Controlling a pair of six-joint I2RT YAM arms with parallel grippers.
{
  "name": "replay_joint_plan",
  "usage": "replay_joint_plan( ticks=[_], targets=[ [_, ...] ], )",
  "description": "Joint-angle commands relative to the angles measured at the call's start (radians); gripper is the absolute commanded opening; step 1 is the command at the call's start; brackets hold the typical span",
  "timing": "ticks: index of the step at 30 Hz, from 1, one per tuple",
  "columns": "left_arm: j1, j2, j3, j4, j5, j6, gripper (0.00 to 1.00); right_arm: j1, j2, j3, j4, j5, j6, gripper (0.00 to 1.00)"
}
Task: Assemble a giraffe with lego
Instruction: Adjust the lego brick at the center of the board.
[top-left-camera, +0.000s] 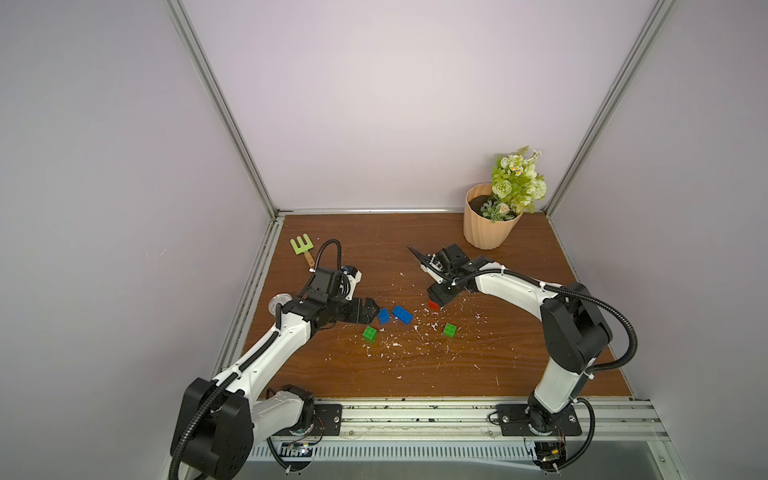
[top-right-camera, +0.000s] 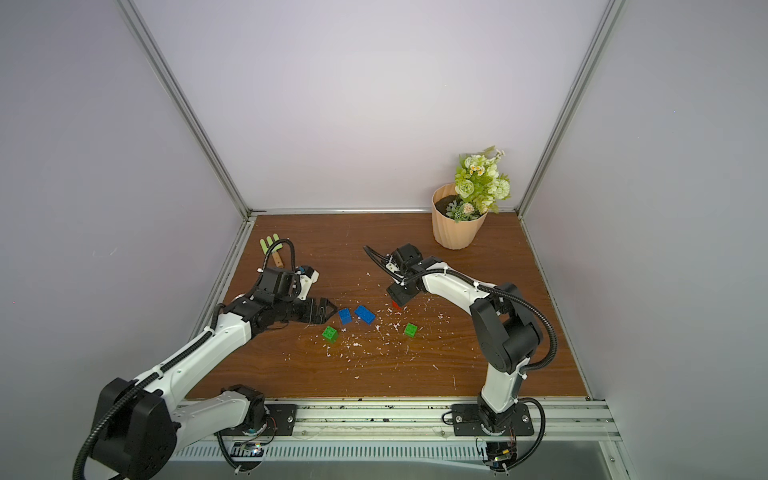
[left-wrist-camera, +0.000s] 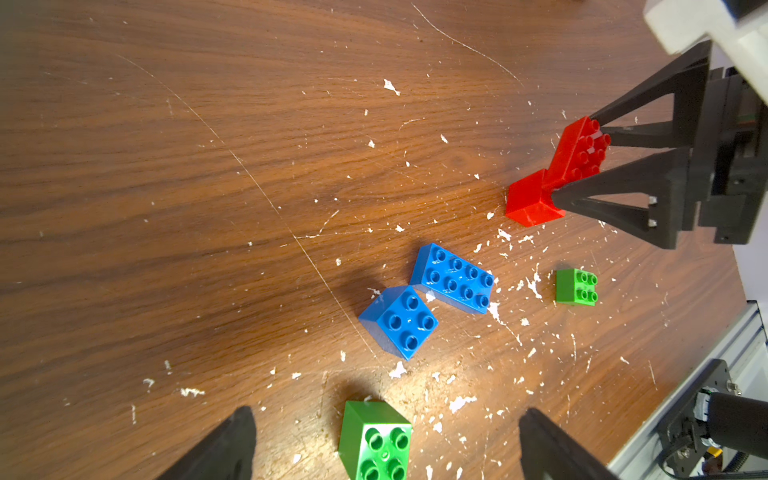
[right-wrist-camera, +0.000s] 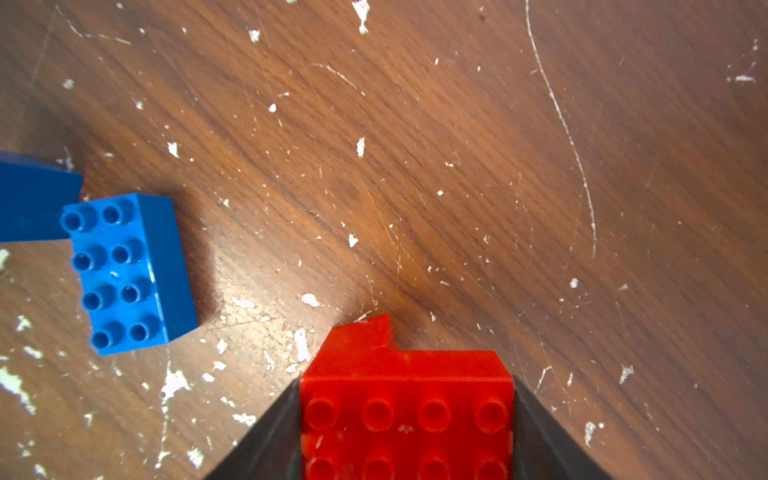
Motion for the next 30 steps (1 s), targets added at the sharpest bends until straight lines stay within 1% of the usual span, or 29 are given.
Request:
replay_joint_plan(
  ticks=[1,7,12,16,18,20,23,27,30],
  targets=[
    [0.009,0.003,0.026,-0.008,0.012,0.004,0.99,-0.002,0.024,0.007,-0.049,0.021,-0.033,0.63],
    [0.010,0.003,0.027,-0.006,0.012,0.004,1.00,-0.002,-0.001,-0.005,-0.082,0.044,-0.010,0.63],
    [0.009,0.004,0.026,-0.004,0.012,0.002,1.00,0.000,-0.002,-0.022,-0.091,0.021,0.071,0.62],
    [0.009,0.001,0.022,-0.003,0.011,0.002,1.00,0.011,-0.003,-0.037,-0.093,0.029,0.155,0.62],
    [0.009,0.000,0.022,-0.001,0.011,-0.001,0.99,0.024,-0.032,-0.051,-0.071,0.035,0.207,0.61],
    [0.009,-0.001,0.023,-0.001,0.009,-0.002,1.00,0.026,-0.065,-0.065,-0.054,0.006,0.248,0.61],
    [0.010,-0.002,0.021,0.000,0.007,-0.004,1.00,0.029,-0.111,-0.066,-0.040,0.013,0.300,0.61],
    [0.010,-0.005,0.019,0.002,0.006,-0.005,1.00,0.025,-0.163,-0.040,-0.028,0.053,0.339,0.62],
    [0.010,-0.008,0.020,0.002,0.002,-0.006,1.00,0.004,-0.183,-0.032,-0.015,0.047,0.366,0.62]
  ],
)
